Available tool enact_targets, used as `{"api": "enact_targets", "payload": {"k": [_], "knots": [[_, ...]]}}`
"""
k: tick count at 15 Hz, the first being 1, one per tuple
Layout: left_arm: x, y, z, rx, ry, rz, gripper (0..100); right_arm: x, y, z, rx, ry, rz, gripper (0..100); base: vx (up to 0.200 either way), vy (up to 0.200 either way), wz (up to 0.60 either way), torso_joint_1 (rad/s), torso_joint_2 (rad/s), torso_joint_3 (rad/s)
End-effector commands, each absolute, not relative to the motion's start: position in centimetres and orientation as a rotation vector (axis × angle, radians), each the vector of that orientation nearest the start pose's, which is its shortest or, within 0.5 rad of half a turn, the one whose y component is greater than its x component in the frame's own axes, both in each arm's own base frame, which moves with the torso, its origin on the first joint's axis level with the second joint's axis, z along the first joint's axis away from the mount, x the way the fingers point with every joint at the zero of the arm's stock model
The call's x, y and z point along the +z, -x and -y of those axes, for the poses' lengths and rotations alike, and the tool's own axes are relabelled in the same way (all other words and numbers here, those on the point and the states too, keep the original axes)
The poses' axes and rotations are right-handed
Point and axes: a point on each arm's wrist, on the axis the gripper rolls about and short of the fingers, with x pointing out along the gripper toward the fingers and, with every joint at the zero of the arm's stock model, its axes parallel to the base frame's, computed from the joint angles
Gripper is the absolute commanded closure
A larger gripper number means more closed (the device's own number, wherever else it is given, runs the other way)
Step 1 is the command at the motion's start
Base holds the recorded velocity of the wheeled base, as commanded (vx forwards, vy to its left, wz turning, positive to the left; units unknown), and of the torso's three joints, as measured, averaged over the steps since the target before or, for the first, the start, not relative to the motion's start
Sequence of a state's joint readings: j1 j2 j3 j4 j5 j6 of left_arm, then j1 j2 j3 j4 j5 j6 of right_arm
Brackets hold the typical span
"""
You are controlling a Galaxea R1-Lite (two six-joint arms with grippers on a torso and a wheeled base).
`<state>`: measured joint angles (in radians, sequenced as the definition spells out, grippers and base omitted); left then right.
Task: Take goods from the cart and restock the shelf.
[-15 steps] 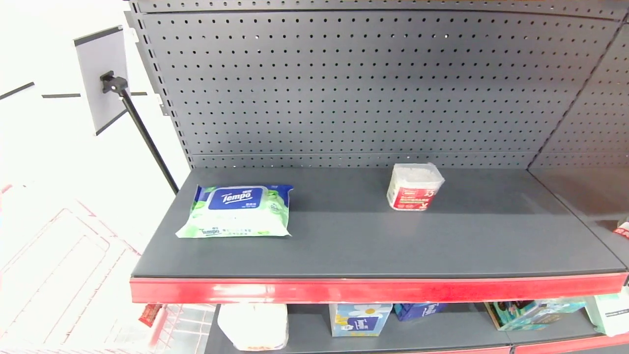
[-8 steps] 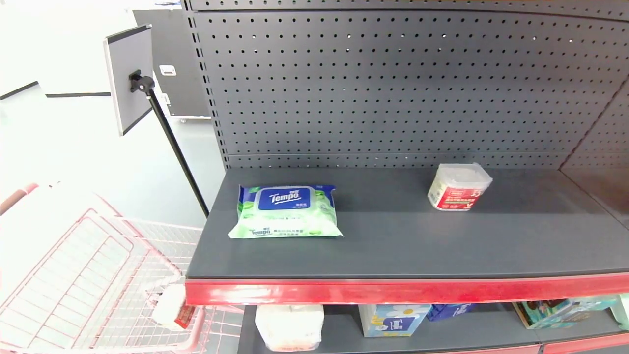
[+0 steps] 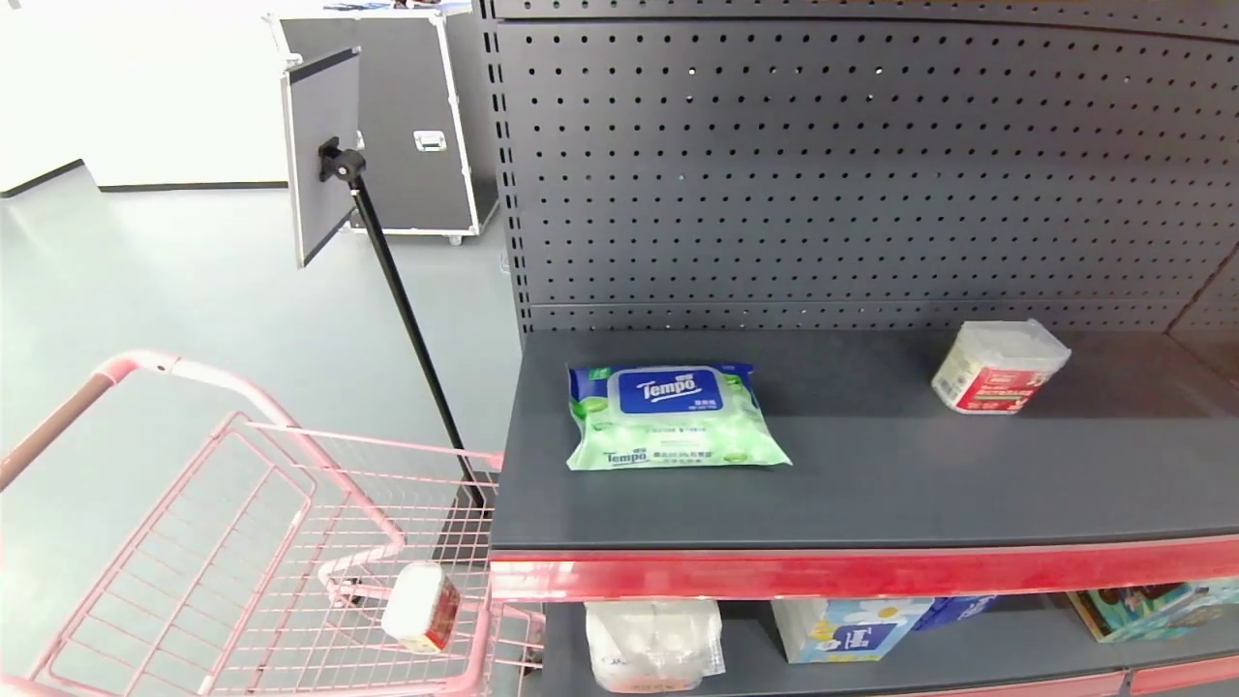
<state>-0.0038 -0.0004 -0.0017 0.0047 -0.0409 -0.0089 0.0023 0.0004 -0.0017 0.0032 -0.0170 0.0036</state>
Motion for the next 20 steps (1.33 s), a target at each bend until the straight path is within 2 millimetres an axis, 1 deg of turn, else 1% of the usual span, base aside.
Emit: {"api": "enact_targets", "payload": {"k": [1,12,18,20], "knots": [[7.54,2.29,0.08,-0.044,0.009,-0.003,0,7.56,2.29,0.04,-0.015,-0.003,-0.002,0,0.000,0.200,0.00,-0.002,0.01,0.002],[7.54,2.29,0.08,-0.043,0.009,-0.003,0,7.56,2.29,0.04,-0.015,-0.003,-0.002,0,0.000,0.200,0.00,0.002,0.00,0.004],[7.54,2.29,0.08,-0.046,0.009,-0.003,0,7.56,2.29,0.04,-0.017,-0.002,-0.002,0,0.000,0.000,0.00,0.000,0.00,0.000],[7.54,2.29,0.09,-0.044,0.009,-0.003,0,7.56,2.29,0.04,-0.017,-0.002,-0.002,0,0.000,0.000,0.00,-0.134,0.30,0.178]]}}
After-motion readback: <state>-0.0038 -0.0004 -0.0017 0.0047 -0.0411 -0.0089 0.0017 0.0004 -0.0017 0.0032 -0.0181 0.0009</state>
